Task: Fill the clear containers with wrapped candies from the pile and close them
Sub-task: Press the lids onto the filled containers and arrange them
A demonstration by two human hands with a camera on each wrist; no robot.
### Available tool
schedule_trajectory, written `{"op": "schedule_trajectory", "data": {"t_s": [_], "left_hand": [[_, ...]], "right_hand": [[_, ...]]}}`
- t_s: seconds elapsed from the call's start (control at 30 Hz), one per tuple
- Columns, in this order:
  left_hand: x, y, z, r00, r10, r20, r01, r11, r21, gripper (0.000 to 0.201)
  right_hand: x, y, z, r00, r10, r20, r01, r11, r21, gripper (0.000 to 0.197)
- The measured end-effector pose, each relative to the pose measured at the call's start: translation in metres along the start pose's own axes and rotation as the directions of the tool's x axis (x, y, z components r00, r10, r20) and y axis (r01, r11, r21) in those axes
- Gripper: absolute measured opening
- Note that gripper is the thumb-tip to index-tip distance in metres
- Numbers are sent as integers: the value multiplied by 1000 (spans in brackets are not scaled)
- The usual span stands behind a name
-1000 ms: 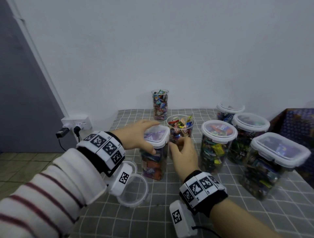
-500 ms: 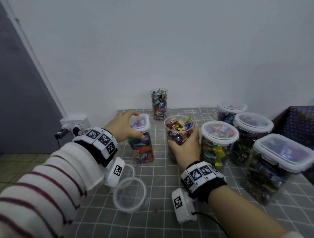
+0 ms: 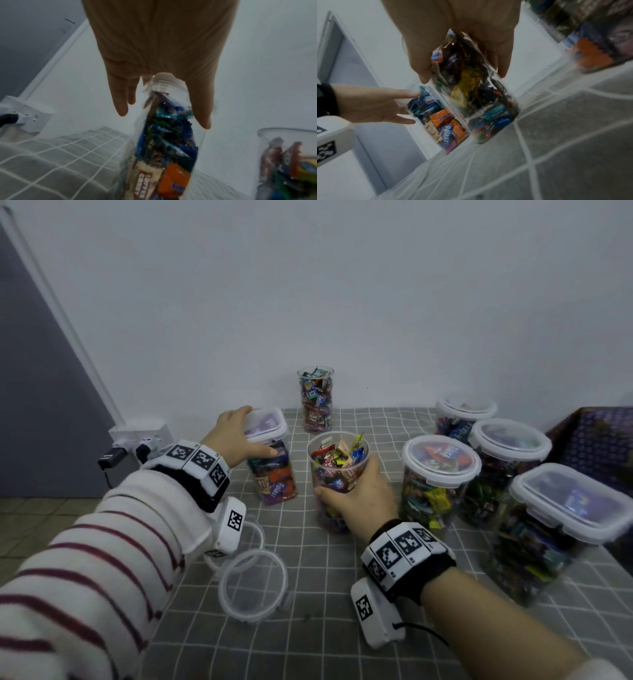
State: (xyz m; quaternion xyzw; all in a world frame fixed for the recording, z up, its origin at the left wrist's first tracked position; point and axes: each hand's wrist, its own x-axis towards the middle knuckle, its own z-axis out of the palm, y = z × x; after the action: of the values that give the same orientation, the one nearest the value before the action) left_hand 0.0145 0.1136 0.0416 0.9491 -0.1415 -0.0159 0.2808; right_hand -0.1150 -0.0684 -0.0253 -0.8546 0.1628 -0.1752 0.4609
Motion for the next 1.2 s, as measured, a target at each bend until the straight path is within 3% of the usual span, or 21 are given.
{"op": "schedule_trajectory", "data": {"t_s": [0.17,0.27,0.37,0.47,0.53,0.67,0.77,0.87,0.93,1.03,1.13,1.2], "left_hand": [[-25,-19,-1,999,-20,-46,16,996,-93,98],[-49,-33,-1,996,-86,10,86,996,-5,94],[-86,-30,6,968,16,252,-70,976,205,78],[-117,-23,25,852,51,520,-276,890,364,104],[-126,-22,39,812,26,583,-336,837,432,111],[-132,-22,53,848,-3,530,-350,747,565,109],[-130,-19,55,872,6,489,-320,763,562,101],[-126,-14,41,914,-4,406,-160,916,369,87],[-126,-8,22,946,17,323,-44,996,76,64],[-126,9,-7,985,53,162,-8,965,-264,58],[-123,32,-23,989,110,95,-80,958,-277,49],[-116,48,-25,983,144,115,-119,974,-194,65]], "right_hand": [[-17,-7,1,992,-43,119,49,998,-43,66],[-26,-10,2,986,-75,146,84,995,-55,65],[-30,-12,0,984,-88,156,99,993,-62,66],[-30,-12,-1,983,-93,160,104,993,-64,67],[-31,-13,-2,983,-89,163,101,993,-66,68],[-34,-13,-5,977,-90,193,108,990,-89,74],[-36,-12,-9,973,-90,214,115,987,-111,73],[-40,-11,-12,972,-86,221,116,985,-127,74],[-41,-11,-14,972,-88,219,120,983,-137,73],[-42,-11,-14,971,-85,223,118,983,-138,71],[-42,-11,-14,971,-84,223,116,984,-135,70],[-43,-11,-13,971,-85,223,117,984,-135,70]]}}
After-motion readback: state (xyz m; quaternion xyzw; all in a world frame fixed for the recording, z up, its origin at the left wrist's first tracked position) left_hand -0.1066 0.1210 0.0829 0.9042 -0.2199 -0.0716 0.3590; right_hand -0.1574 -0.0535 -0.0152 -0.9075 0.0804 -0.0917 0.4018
